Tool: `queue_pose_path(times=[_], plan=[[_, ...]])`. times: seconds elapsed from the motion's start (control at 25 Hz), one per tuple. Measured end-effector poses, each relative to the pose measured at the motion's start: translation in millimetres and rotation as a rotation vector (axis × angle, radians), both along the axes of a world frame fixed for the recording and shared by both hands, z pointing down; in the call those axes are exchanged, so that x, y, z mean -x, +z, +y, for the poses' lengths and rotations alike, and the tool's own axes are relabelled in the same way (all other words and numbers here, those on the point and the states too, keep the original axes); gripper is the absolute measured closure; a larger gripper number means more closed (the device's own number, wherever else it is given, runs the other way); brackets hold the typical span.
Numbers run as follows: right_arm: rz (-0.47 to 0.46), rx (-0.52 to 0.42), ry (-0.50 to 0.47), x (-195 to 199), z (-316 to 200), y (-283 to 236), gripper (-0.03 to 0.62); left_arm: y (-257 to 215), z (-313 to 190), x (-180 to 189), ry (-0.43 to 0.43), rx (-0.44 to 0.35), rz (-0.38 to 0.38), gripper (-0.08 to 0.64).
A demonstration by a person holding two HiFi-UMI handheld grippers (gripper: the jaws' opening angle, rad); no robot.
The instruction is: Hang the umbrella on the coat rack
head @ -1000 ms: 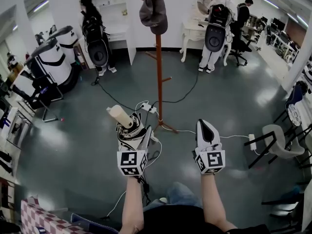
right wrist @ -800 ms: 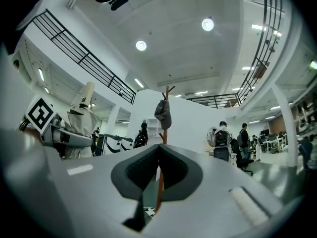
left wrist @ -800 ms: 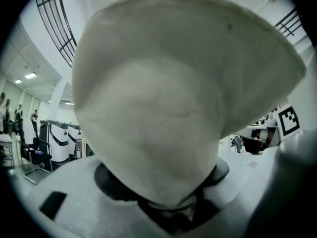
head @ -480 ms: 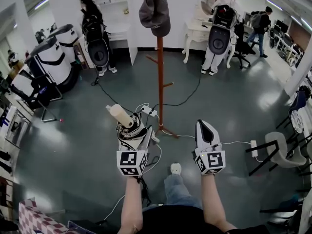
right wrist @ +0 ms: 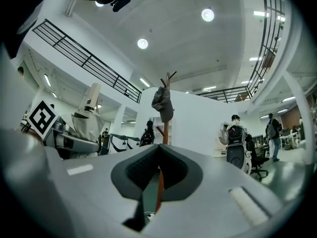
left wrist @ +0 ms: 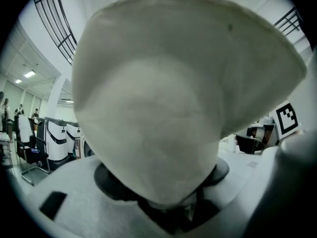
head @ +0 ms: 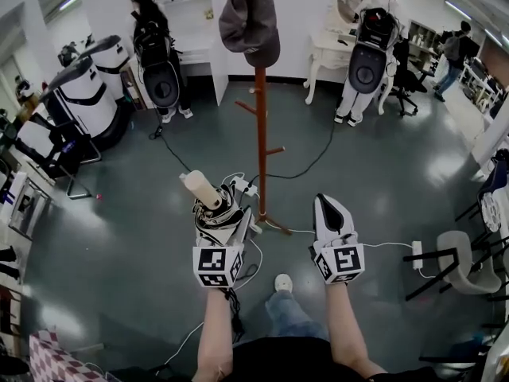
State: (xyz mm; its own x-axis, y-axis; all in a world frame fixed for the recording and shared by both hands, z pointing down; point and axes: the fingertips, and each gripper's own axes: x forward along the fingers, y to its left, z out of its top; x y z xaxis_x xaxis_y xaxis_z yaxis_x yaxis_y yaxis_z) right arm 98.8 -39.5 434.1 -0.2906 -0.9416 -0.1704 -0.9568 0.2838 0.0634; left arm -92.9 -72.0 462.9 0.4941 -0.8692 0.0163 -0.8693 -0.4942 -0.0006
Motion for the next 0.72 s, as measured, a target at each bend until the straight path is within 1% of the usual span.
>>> queue_pose_path(times=[0.2, 0.4, 0.48, 0.72], plan=[[0.009, 0.021, -0.053, -8.4, -60.9, 0.7, 0.600, -0.5, -55.4, -16.9, -0.020, 0.014, -0.001, 0.244], [0.008, 0.037, -0.110, -19.4, -124.9, -2.2, 0.600, -3.1, -112.8, -41.0, -0.043, 0.019, -0.034, 0.244], [0.011, 0.042, -0.133, -22.5, -148.6, -2.7, 0.600, -5.1, -133.9, -51.6, -0.050, 0.018, -0.031, 0.245], [0.006, 0.035, -0.183, -31.5, -204.2, -3.9, 0.600, -5.7, -178.4, -80.8, -0.049, 0.005, -0.029, 0.244]])
